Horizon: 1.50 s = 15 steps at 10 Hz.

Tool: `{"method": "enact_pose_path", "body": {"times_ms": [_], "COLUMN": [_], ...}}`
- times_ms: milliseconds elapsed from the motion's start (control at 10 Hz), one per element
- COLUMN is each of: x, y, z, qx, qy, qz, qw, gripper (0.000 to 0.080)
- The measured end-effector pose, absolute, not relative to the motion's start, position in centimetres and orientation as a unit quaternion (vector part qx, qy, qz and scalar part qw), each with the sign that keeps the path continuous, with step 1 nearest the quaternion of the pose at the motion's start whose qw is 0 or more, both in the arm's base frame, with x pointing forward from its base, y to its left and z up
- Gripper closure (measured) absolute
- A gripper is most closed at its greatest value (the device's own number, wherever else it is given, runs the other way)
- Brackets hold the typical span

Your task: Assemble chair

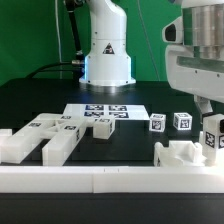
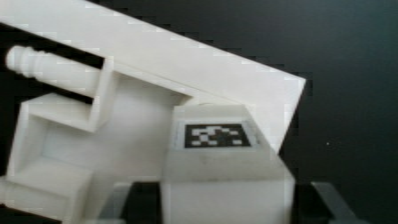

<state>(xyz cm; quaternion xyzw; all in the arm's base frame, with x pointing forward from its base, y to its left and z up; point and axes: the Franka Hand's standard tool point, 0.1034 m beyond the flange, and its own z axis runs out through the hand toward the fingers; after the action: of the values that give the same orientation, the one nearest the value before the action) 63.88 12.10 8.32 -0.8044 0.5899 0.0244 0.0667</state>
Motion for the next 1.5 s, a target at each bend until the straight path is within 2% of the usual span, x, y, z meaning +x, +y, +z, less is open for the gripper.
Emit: {"method": "enact_pose_path", "body": {"times_ms": [100,200,300,400,600,1100,1500], "x": [63.86,63.84,63.84,63.86,63.90,63.96,63.97], "y": [12.20,12.22,12.23,12.22,12.24,12.35,12.43], "z": [8.27,8.25,8.24,8.25,8.31,8.29,8.34], "qx": [-0.802,-0.806,-0.811,-0.829,-0.856,-0.951,-0.986], "qy": [0.593,0.587,0.581,0.554,0.512,0.301,0.156], "qz": [0.025,0.025,0.024,0.022,0.019,0.003,-0.008], "qw": [0.067,0.067,0.067,0.067,0.067,0.069,0.063], "gripper": [0.0434,0.0298,0.0298,0.0179,0.0152,0.0150,0.0150]}}
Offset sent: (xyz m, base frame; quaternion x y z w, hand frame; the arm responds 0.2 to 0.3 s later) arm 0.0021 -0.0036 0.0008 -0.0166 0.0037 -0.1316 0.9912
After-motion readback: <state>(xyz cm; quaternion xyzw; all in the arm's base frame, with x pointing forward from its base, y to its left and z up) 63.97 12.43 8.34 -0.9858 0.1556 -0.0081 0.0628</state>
